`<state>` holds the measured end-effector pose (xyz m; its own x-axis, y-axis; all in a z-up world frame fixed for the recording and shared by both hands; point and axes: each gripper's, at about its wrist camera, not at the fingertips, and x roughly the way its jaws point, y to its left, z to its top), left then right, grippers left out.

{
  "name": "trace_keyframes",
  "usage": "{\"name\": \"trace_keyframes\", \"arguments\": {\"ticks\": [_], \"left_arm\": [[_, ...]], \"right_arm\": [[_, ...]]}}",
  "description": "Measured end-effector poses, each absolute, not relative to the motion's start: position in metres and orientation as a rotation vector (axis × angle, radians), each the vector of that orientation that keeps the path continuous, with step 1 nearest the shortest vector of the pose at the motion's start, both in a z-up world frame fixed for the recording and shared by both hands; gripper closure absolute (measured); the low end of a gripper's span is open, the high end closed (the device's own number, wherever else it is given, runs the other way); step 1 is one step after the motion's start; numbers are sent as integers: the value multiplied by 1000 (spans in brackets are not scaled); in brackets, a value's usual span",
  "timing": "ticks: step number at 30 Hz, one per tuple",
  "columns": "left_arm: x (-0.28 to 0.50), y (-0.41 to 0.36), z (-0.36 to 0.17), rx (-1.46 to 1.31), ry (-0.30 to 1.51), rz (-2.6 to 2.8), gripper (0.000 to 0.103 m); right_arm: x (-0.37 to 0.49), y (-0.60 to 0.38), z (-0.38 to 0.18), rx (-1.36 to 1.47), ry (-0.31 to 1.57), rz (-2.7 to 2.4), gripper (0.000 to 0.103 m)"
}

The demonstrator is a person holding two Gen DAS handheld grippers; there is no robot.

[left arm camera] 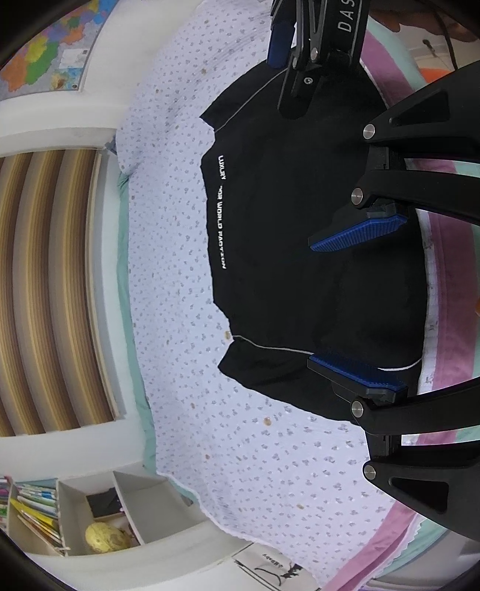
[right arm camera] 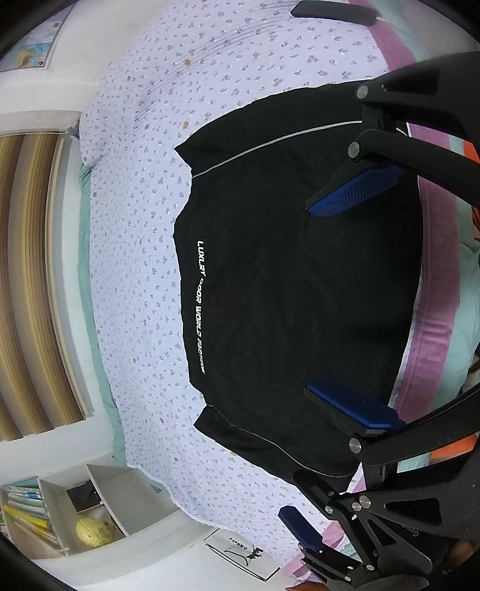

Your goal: Fold large clothes

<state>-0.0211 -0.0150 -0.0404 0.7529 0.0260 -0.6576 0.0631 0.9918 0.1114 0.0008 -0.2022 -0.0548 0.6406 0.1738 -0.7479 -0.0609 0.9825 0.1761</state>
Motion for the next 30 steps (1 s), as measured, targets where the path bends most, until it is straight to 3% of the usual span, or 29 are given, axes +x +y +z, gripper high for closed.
{"name": "trace_keyframes", "arguments": {"ticks": [30], "left_arm": [[-22, -19, -51, 139, 750, -16, 45]], "right_arm": [[4, -201, -64, 153, 899, 142, 12]]}}
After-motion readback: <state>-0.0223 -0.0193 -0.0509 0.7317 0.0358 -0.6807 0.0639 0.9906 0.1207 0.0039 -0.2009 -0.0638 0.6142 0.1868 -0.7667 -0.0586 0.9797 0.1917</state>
